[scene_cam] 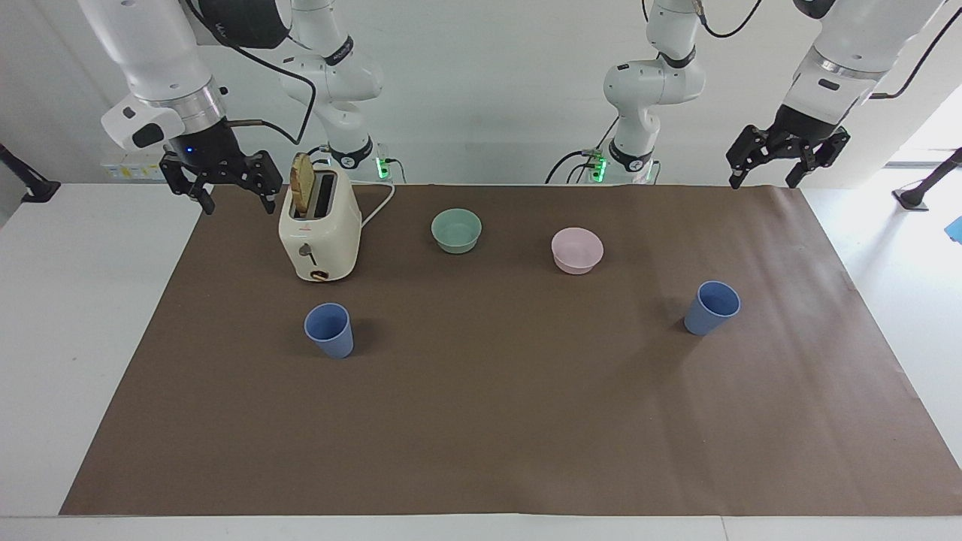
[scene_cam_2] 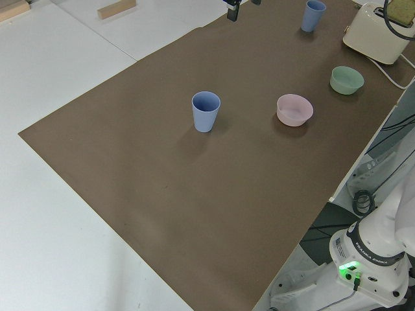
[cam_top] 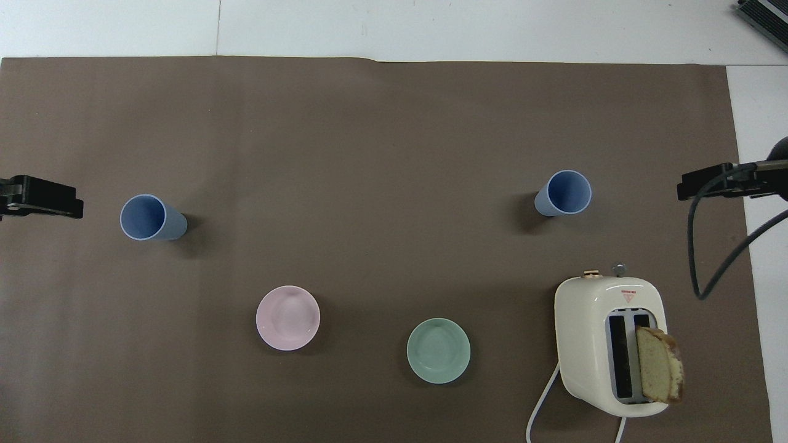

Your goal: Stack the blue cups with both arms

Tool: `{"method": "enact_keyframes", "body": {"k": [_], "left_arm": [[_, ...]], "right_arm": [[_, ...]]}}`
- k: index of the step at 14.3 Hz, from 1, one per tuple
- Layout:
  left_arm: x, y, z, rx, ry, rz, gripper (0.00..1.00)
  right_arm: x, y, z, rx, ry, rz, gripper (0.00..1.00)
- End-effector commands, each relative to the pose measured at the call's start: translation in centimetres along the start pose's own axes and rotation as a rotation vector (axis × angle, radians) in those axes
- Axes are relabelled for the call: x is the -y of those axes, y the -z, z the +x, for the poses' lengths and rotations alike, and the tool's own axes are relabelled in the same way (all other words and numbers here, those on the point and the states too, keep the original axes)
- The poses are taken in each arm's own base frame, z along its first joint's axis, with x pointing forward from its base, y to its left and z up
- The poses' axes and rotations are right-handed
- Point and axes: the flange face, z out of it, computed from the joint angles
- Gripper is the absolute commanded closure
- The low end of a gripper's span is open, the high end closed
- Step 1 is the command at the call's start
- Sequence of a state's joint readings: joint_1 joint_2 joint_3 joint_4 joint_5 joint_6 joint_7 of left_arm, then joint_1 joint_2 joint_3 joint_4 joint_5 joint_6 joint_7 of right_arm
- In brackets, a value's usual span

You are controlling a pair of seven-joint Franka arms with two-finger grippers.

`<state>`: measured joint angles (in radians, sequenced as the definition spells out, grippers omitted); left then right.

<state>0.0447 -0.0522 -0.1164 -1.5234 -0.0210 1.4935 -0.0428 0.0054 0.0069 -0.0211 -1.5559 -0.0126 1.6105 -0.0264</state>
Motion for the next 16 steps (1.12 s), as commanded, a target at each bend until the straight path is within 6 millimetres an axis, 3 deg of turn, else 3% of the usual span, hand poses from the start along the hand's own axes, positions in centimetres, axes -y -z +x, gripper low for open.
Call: {"method": "enact_keyframes", "body": {"k": [1, 16], "left_arm": [[-0.04, 0.17, -0.66, -0.002, -0.003, -0.003, 0.00], [0.16, -0.12, -1.02, 0.001, -0.003, -0.003, 0.00]], "right_arm": [[0.08, 0.20, -0.45, -0.002, -0.007, 0.022, 0.00], [0.08, 0.20, -0.45, -0.002, -0.007, 0.022, 0.00]]}}
